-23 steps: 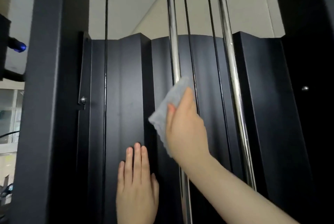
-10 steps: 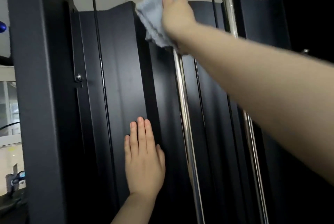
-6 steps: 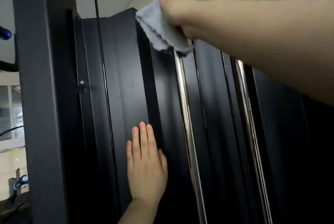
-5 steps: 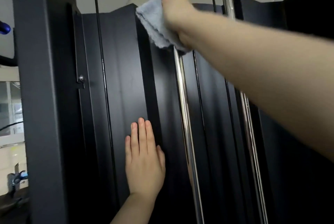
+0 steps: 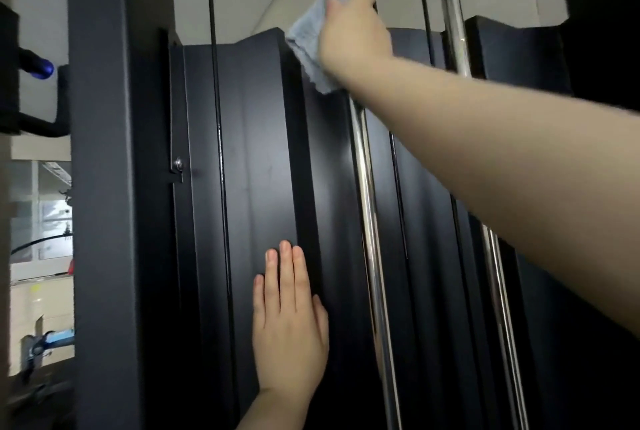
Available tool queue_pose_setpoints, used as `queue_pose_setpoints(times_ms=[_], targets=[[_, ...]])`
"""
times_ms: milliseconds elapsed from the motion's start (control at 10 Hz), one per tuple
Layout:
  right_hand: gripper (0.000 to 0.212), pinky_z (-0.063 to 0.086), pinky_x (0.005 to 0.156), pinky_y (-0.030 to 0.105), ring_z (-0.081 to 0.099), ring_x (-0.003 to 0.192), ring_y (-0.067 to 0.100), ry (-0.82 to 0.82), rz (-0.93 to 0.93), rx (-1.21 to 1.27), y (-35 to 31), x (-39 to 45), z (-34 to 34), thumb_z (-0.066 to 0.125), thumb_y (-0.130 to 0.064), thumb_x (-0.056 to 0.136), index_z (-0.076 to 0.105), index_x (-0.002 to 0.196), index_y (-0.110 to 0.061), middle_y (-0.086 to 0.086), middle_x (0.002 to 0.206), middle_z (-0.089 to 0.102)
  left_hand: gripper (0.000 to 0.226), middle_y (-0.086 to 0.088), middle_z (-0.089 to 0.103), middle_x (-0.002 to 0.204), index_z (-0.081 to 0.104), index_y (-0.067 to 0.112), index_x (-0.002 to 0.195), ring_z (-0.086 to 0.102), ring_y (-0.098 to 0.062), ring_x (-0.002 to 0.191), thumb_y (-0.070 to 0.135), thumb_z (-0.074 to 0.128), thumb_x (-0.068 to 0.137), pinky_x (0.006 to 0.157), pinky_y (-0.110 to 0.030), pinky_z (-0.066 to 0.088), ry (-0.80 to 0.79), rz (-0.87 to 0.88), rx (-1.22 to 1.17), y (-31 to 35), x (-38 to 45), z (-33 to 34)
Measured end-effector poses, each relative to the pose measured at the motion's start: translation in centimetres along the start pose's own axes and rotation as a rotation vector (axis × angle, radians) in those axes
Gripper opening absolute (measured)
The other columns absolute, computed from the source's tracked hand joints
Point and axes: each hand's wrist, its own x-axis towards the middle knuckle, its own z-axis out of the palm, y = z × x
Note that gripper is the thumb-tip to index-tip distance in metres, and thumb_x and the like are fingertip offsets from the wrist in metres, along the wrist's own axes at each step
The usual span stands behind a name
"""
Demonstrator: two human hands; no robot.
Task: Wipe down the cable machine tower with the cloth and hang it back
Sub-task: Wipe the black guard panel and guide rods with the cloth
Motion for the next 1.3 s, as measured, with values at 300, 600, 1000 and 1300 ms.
queue_pose_setpoints(times_ms=[300, 600, 1000, 1300], targets=[[0.036, 0.029, 0.034, 0.011, 0.038, 0.039, 0.009, -0.703, -0.108, -0.559, -3.4, 4.9, -2.2, 0.058, 0.020, 0.065, 0.038, 0.053, -0.008, 0.008, 0.054, 0.037, 0.068, -0.014, 0.026, 0.158, 0.026, 0.004, 0.151, 0.020, -0.027, 0.147, 0.025, 0.039, 0.088, 0.121, -0.040, 0.011, 0.034, 0.008, -0.017, -0.2, -0.1, 0.7], [0.048, 0.038, 0.068, 0.030, 0.055, 0.087, 0.023, -0.145, -0.112, -0.166, 2.0, -1.9, -1.2, 0.036, -0.029, 0.100, 0.026, 0.136, 0.002, 0.010, 0.103, 0.055, 0.068, -0.015, 0.020, 0.160, 0.019, 0.003, 0.153, 0.019, -0.030, 0.148, 0.025, 0.035, 0.091, 0.120, -0.043, 0.013, 0.026, 0.021, -0.010, 0.0, -0.2, 0.3], [0.013, 0.028, 0.049, 0.022, 0.046, 0.063, 0.009, -0.206, -0.013, 0.067, 5.1, -10.4, -1.8, 0.032, -0.029, 0.100, 0.028, 0.105, -0.017, -0.007, 0.078, 0.049, 0.072, -0.016, 0.019, 0.160, 0.019, 0.001, 0.153, 0.013, -0.029, 0.149, 0.019, 0.048, 0.089, 0.122, -0.040, 0.006, 0.083, 0.008, 0.015, 0.3, 0.0, 0.3], [0.101, 0.043, 0.097, 0.054, 0.056, 0.106, 0.049, -1.101, 0.274, 0.420, 13.7, -30.5, -1.5, 0.037, -0.071, 0.084, 0.004, 0.145, 0.002, 0.050, 0.130, 0.035, 0.070, -0.016, 0.021, 0.159, 0.016, 0.003, 0.153, 0.015, -0.028, 0.148, 0.020, 0.042, 0.090, 0.122, -0.040, 0.007, 0.119, 0.003, 0.039, 0.3, 0.2, 0.7]])
